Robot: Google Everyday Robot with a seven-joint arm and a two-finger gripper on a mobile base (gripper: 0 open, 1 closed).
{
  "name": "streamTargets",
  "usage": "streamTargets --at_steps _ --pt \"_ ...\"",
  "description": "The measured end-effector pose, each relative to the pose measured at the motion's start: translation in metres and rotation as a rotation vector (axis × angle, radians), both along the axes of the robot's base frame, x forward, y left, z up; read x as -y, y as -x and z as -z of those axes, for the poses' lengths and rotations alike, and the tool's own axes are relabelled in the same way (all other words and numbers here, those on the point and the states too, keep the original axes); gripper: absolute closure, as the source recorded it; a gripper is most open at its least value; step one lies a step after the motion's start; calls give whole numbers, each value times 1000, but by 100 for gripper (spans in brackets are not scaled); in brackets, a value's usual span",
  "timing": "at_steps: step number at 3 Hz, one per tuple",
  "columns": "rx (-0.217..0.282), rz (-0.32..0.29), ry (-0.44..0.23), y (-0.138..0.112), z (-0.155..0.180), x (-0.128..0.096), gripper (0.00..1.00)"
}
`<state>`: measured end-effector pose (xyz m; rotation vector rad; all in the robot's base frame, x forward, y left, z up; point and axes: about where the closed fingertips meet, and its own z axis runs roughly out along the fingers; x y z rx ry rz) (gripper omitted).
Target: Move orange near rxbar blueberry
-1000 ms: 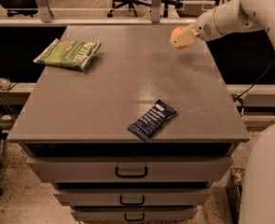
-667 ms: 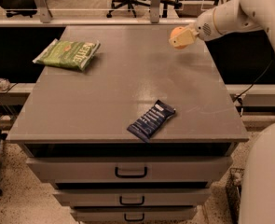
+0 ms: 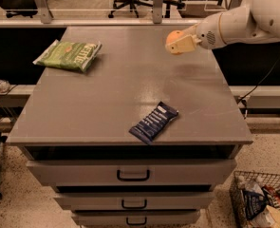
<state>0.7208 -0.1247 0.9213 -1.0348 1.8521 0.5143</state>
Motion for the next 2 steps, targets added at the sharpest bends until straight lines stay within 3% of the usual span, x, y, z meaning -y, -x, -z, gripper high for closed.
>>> streamTargets --at_steps 2 --pt "-11 -93 -95 84 2 -45 100"
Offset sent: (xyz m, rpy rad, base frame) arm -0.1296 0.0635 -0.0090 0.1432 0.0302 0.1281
